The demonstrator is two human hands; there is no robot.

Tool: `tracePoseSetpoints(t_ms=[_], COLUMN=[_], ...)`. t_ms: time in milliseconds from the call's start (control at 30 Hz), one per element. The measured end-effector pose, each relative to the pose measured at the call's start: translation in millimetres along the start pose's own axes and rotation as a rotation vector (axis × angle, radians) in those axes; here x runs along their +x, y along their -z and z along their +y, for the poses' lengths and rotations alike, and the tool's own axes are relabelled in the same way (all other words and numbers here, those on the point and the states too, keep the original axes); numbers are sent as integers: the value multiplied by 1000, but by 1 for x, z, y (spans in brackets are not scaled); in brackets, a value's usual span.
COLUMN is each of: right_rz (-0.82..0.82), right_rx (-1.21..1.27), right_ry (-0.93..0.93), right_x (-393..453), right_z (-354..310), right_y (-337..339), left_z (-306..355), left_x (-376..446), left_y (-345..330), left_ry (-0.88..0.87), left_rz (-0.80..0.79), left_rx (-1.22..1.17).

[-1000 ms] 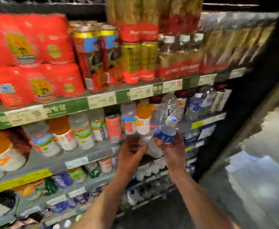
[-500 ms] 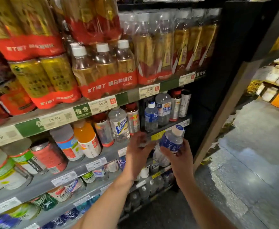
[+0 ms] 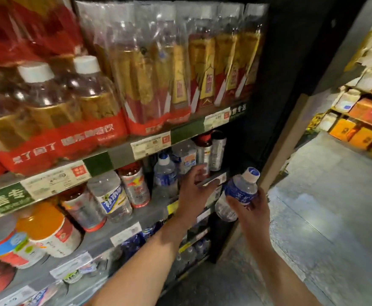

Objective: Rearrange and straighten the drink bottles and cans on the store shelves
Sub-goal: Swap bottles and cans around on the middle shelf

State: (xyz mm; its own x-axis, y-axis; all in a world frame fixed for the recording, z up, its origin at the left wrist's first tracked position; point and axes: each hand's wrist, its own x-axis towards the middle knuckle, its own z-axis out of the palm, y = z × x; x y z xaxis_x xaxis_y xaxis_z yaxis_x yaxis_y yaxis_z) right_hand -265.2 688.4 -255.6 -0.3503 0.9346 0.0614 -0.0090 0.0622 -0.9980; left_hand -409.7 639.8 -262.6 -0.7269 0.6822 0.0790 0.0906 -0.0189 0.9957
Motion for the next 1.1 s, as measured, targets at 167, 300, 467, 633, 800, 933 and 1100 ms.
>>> tracePoseSetpoints(t_ms=[167, 300, 467, 633, 800, 933, 1100], right_rz=[-68, -184, -322, -380, -429, -449, -440], right_rx=[-10, -34, 2, 1, 12, 40, 32], right_ry=[9, -15, -92, -99, -52, -49, -40], right_x=[40, 70, 100, 114, 119, 121, 122], right_z=[10, 19, 33, 37, 34, 29, 29], right_y=[28, 53, 73, 85, 87, 87, 90], left_z=[-3, -6, -1, 6, 4, -3, -4], left_x=[41, 66, 78, 78, 68, 67, 57], left_y=[-46, -79, -100, -109, -118, -124, -126], left_ry=[6, -46, -57, -103, -225, -177, -113], left_rz=[85, 185, 319, 464, 672, 687, 694], left_rx=[75, 93, 304, 555, 631, 599, 346])
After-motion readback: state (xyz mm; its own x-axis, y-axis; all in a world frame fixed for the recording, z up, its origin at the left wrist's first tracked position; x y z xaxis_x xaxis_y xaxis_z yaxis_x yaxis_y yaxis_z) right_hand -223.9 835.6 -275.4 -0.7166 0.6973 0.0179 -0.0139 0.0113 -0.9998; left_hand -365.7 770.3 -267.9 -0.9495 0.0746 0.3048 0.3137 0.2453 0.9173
